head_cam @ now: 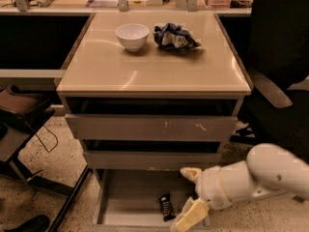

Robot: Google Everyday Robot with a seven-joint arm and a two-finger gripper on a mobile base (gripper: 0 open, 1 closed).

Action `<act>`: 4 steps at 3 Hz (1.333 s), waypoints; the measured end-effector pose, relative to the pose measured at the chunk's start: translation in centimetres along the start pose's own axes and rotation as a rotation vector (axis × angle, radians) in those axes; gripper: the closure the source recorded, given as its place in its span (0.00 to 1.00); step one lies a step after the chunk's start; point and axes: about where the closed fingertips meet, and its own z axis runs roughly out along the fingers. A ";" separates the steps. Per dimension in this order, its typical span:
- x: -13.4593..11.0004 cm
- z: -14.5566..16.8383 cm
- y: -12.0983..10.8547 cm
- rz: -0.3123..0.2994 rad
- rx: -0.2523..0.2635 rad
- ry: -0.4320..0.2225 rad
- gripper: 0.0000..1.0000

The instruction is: Pick rxbar chocolate from bottom drawer and place on counter

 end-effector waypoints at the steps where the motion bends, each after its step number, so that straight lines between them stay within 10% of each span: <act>1: 5.9 7.3 -0.3 0.123 -0.054 0.024 0.00; 3: 6.9 9.3 -1.0 0.153 -0.047 0.004 0.00; 4: 6.0 8.8 -5.1 0.160 0.075 -0.161 0.00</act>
Offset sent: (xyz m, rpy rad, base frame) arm -0.0151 0.0221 -0.0821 0.0042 0.1225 -0.0264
